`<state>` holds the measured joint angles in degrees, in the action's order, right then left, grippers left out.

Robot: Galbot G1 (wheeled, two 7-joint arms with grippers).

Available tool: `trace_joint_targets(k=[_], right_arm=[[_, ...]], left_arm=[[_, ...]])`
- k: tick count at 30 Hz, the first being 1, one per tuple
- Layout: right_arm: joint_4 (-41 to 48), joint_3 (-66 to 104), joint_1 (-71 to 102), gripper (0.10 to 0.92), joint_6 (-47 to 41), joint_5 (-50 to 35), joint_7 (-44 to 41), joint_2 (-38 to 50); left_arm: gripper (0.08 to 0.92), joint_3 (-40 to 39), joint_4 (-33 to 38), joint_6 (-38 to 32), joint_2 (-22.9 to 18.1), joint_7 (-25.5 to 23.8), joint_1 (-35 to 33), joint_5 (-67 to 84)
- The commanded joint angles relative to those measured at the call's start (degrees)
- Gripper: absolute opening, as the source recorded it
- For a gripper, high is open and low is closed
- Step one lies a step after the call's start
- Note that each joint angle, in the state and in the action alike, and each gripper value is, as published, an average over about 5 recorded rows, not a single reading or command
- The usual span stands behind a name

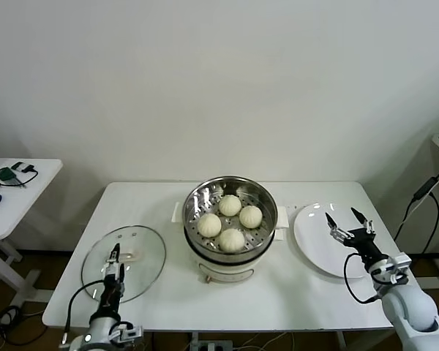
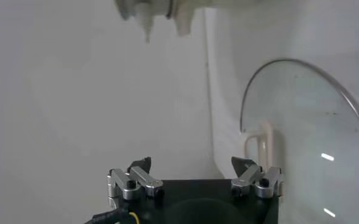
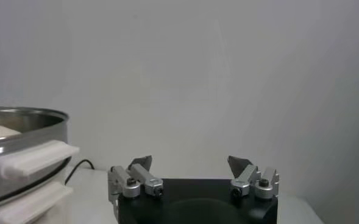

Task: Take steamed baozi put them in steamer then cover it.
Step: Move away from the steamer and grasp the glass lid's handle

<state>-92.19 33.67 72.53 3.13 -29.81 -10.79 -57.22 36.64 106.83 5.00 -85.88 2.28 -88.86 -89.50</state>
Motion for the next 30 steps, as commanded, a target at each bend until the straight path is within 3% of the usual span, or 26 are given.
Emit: trace_joint_targets(k=[1, 30], right_arm=[[-0.5, 2.7, 2.9, 0.823, -0.7, 2.8, 0.8, -4.0], [0.4, 3.6, 2.7, 0.823, -0.6, 5.5, 0.5, -6.4]], left_arm=[[0.823, -0.5, -13.4, 0.7, -0.4, 3.1, 8.8, -4.5], [0.823, 2.2, -24.7, 1.4, 1.2, 6.7, 19.7, 1.0]])
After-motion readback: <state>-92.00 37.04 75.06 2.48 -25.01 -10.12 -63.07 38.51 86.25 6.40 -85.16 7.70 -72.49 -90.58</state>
